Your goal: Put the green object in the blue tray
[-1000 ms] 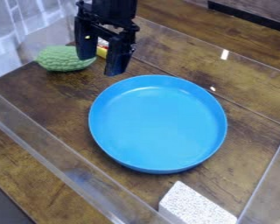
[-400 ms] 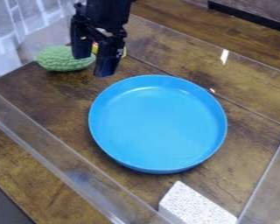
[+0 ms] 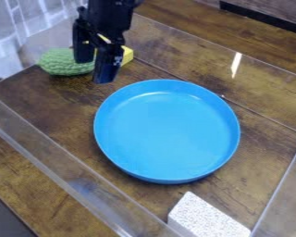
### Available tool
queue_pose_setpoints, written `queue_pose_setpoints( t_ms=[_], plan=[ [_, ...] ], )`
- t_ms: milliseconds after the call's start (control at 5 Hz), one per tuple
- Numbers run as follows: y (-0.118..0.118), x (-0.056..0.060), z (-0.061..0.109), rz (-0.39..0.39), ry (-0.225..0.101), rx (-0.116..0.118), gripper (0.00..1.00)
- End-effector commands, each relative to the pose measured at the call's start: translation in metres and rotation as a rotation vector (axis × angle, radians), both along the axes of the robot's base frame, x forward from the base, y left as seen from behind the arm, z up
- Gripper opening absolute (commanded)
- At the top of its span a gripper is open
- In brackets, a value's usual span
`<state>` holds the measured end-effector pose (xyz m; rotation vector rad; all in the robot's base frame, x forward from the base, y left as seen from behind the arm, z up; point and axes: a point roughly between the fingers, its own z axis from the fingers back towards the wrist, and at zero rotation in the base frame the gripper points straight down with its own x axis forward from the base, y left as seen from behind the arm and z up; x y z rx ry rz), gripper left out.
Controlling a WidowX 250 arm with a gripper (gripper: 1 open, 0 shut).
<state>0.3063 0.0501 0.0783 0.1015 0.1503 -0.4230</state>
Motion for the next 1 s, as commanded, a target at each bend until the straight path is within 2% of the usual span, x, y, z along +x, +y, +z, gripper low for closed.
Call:
queue_pose_setpoints(
  t_ms=[0,800],
  plan=[
    [0.013,0.009,0.008,-0.026,-0.053,0.015,1.00],
    [0.033,0.022,-0.013,-0.120,-0.076,0.037,1.00]
  ],
)
